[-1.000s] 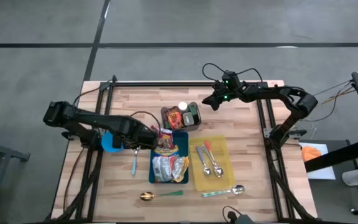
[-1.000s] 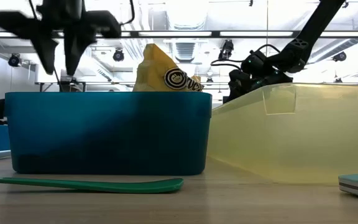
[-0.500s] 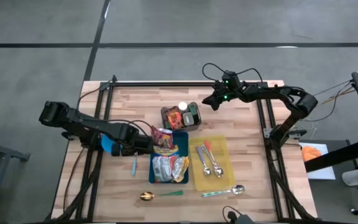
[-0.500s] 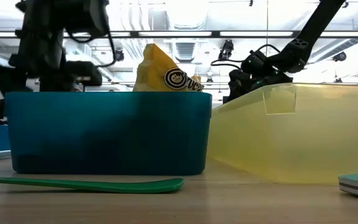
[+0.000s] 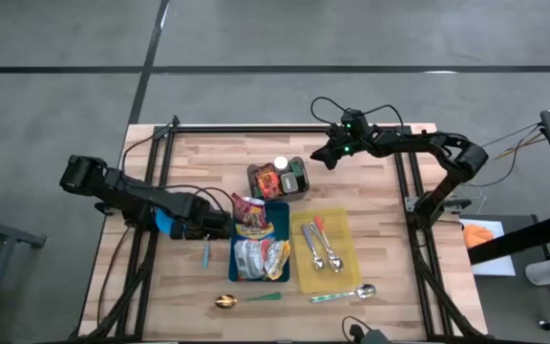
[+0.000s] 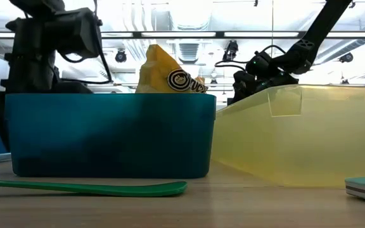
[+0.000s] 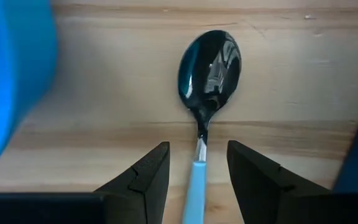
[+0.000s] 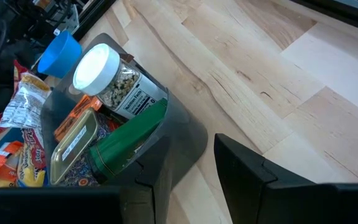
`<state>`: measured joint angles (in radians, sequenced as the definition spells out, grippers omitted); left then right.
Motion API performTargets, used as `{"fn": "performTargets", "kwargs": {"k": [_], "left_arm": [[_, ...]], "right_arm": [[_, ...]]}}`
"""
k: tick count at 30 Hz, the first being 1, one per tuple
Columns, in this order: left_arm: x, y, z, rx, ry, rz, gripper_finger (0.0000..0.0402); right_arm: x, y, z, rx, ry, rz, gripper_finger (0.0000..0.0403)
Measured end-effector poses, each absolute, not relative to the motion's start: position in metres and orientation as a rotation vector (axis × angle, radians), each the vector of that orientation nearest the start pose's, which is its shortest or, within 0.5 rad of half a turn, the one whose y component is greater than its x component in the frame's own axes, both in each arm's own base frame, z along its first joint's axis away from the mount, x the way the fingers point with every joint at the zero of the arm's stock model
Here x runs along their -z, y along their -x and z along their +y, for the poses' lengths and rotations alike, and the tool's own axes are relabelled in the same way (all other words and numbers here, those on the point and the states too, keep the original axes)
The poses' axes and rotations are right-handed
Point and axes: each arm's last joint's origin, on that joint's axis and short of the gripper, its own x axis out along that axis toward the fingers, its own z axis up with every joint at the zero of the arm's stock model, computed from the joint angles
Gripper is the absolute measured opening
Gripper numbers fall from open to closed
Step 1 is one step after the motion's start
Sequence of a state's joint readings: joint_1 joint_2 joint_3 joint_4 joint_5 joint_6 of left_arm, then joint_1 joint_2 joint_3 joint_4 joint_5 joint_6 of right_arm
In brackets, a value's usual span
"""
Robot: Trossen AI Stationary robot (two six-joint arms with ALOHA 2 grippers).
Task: Pick & Place Food Item
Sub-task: Put the blue spoon into the yellow bin
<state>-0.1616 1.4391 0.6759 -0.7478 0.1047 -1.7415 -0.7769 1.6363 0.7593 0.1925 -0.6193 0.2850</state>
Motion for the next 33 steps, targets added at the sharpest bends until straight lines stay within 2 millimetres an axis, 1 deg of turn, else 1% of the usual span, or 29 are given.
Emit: {"fn": "performTargets", "kwargs": {"k": [5, 9, 11, 14, 21, 23, 33], "left_arm": [[-0.134, -0.204, -0.036, -1.078, 1.317, 1.246, 0.0164], [-0.132, -0.203, -0.036, -1.07, 1.322, 1.243, 0.0161], [-0.132, -0.203, -0.036, -1.06, 1.311, 1.25, 0.0151], [-0.131, -0.202, -0.036, -1.064, 1.301, 1.259, 0.0121], [-0.131, -0.202, -0.036, -1.064, 1.304, 1.256, 0.0028], [-0.131, -0.202, -0.036, -1.065, 1.307, 1.253, 0.001], [-0.132, -0.203, -0.036, -1.063, 1.307, 1.25, 0.0008]], "right_arm": [[-0.159, -0.233, -0.206, 0.228, -0.718, 0.505, 0.0116], [-0.159, -0.233, -0.206, 0.227, -0.718, 0.505, 0.0116], [-0.159, -0.233, -0.206, 0.228, -0.718, 0.505, 0.0116], [-0.159, -0.233, -0.206, 0.228, -0.718, 0.505, 0.0116], [-0.159, -0.233, -0.206, 0.227, -0.718, 0.505, 0.0116], [-0.159, -0.233, -0.206, 0.227, -0.718, 0.505, 0.0116], [-0.159, -0.233, -0.206, 0.228, -0.718, 0.505, 0.0116]]}}
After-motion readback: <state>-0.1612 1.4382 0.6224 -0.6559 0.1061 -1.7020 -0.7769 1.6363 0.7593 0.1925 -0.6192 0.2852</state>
